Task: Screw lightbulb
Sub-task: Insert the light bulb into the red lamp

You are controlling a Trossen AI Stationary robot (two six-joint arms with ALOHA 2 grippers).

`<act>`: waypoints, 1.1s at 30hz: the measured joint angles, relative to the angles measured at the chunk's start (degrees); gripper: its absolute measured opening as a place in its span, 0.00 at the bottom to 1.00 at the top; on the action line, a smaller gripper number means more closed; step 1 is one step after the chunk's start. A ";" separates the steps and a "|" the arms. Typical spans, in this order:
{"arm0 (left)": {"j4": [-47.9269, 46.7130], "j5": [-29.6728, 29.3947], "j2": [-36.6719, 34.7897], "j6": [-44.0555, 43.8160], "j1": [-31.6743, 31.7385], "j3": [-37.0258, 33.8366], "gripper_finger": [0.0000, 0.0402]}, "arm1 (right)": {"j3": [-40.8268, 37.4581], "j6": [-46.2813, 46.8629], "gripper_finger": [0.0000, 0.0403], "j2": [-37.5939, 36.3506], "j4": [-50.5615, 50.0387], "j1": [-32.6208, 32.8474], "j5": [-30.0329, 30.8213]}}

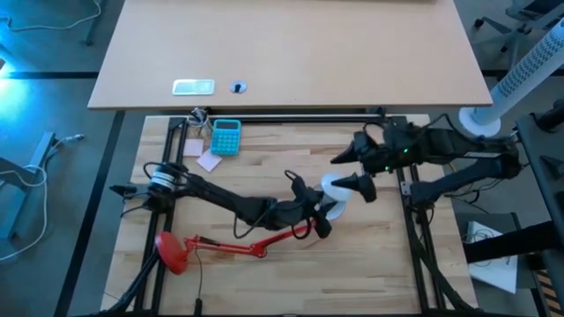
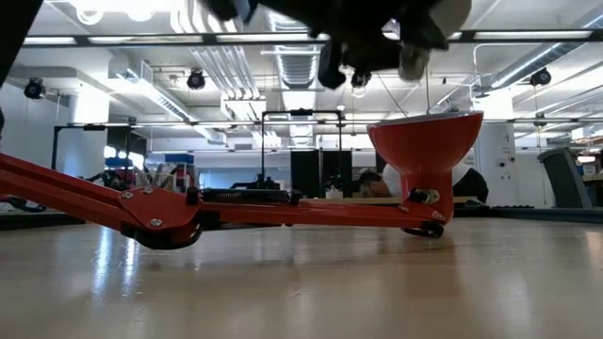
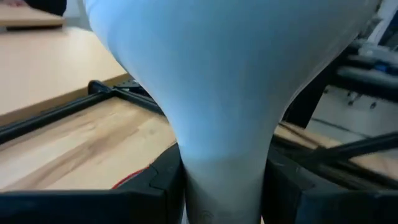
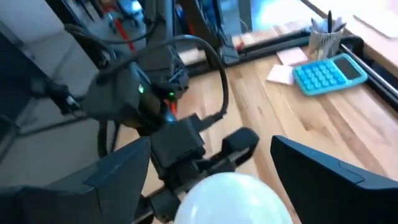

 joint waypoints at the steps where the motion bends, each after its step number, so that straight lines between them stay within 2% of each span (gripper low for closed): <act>1: 2.28 0.02 0.52 1.37 -0.02 -0.93 0.35 | -0.20 -1.06 0.81 0.37 -0.20 0.93 1.02; 5: 14.70 0.48 2.00 3.36 0.00 -5.05 0.35 | -1.17 -3.29 0.81 1.25 -0.77 2.17 3.02; 8: 19.11 1.27 3.57 4.24 0.00 -6.14 0.35 | -1.49 -4.20 0.82 -0.13 1.62 2.30 4.13; 12: 18.99 1.39 6.50 7.98 0.16 -5.30 0.35 | -6.56 -5.66 0.80 -2.31 3.93 2.80 6.19; 19: 20.25 1.19 7.15 10.11 0.65 -5.80 0.35 | -22.09 -1.51 0.80 -5.94 18.77 3.50 6.19; 22: 20.79 0.98 7.10 9.96 0.74 -6.35 0.35 | -24.67 -2.05 0.79 -7.72 21.67 3.65 8.56; 26: 20.76 0.75 6.98 9.76 0.89 -6.86 0.35 | -27.70 -2.50 0.76 -8.17 24.62 3.67 8.61; 33: 20.80 0.64 6.98 9.98 2.49 -6.93 0.35 | -30.47 -4.36 0.60 -7.52 24.71 3.67 8.66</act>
